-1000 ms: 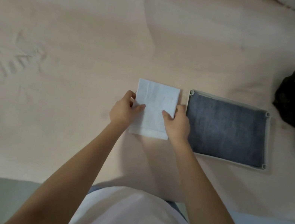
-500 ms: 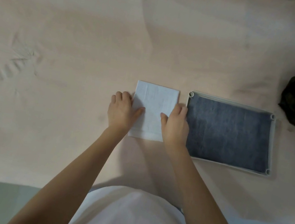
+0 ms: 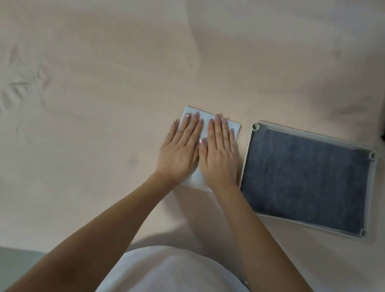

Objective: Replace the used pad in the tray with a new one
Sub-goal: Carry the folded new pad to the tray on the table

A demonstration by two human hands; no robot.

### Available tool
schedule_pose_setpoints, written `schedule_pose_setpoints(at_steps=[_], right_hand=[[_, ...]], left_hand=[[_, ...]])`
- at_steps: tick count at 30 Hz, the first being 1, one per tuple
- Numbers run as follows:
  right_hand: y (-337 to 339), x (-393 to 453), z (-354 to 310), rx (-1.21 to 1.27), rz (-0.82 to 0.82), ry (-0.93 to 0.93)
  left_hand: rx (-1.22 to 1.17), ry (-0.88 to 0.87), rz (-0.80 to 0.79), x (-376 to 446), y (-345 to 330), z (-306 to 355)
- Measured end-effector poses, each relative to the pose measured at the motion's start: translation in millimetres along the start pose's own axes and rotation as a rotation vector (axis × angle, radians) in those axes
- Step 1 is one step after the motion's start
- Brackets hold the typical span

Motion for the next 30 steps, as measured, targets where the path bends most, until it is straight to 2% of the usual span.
schedule_pose_setpoints(at_steps=[5,12,14,17,21,26,30], right_hand=[[-6.2,1.0,4.5,-0.006,0.008,0.023],[-2.1,-0.3,6.6,-0.038,-0.020,0.009],[9.3,-7.6,6.7,-0.022,0.042,-0.019],[20.8,-35.1,1.2,0.069,0.163,0.030],[10.3,-76.9,-9.6,0.134,0.074,0.053],[-6.0,-93.3,-8.9,0.012,-0.103,0.024],[-6.4,-93.3,-12.3,-0.024,-0.137,0.019]], left_hand=[[-0.025,0.045,0.057,-1.8,-3.6,4.0],[-0.032,0.061,0.001,-0.6,4.9,2.9],[-0.017,0.052,0.035,-5.2,15.8,3.1],[0.044,-0.053,0.057,-31.6,27.7,0.6],[0.049,-0.097,0.033,-74.8,24.7,6.0],[0.065,-0.062,-0.010,-90.8,3.2,2.0],[0.046,-0.070,-0.052,-90.2,0.0,-2.3]])
Point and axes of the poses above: each hand's wrist, its own x-axis towards the middle knuckle, its own y-axis out of the back of the hand, z = x × y, the point moved 3 cm from there along x, towards the middle knuckle, and after that the axes turned 4 degrees about y, right-handed, at the moved point
